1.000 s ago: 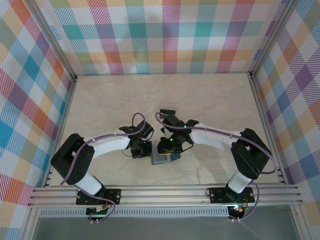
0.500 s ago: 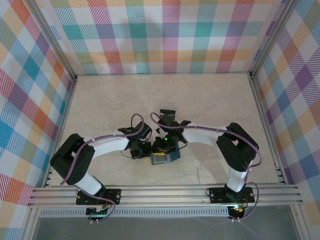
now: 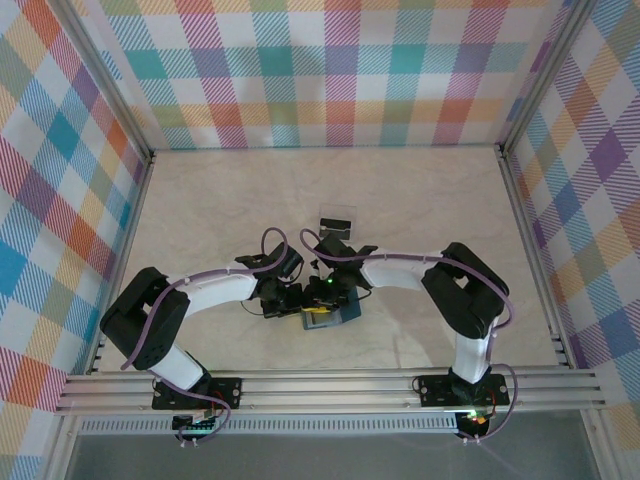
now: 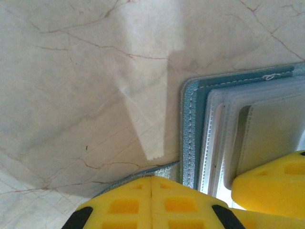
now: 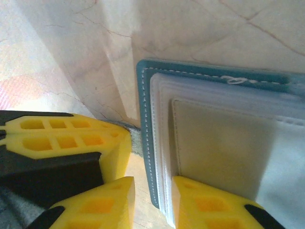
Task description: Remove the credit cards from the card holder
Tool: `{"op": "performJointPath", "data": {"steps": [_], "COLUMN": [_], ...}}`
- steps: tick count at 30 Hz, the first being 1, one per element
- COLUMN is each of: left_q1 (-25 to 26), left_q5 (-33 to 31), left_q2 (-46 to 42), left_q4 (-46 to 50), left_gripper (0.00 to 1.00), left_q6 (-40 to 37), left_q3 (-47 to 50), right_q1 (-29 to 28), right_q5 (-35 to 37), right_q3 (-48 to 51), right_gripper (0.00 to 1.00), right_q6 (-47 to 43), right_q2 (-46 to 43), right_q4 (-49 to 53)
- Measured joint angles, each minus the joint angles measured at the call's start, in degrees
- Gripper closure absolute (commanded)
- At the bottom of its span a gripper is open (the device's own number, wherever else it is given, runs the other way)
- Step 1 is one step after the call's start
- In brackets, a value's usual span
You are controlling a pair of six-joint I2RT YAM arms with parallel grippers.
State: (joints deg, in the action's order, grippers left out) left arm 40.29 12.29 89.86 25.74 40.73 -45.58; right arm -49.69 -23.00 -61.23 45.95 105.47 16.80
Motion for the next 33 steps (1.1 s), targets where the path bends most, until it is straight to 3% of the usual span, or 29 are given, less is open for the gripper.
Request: {"op": "performJointPath", "data": {"steps": [11, 25, 33], "left_q1": [0.0, 0.0, 0.0], "left_q5": [-0.2, -0.24, -0.22], "left_q2": [0.02, 0.09, 0.42], "left_q4": [0.39, 0.66, 1.05], "left_gripper": [0.93, 0.93, 0.93], "left_q6": [-0.02, -0.07, -0.26], "left_q3": [-0.24, -0.44, -0.83], "right_q1": [0.0, 0.0, 0.0], "right_q5": [3.19, 16.2, 18.75], "right_q3": [0.85, -5.75, -7.02], "right_gripper": [0.6, 0.52, 0.5], "right_q6": [-1.42, -8.66, -10.88], "right_q2": [-2.56, -3.43, -3.32], "right_q4": [3.28, 18.56, 22.43]}}
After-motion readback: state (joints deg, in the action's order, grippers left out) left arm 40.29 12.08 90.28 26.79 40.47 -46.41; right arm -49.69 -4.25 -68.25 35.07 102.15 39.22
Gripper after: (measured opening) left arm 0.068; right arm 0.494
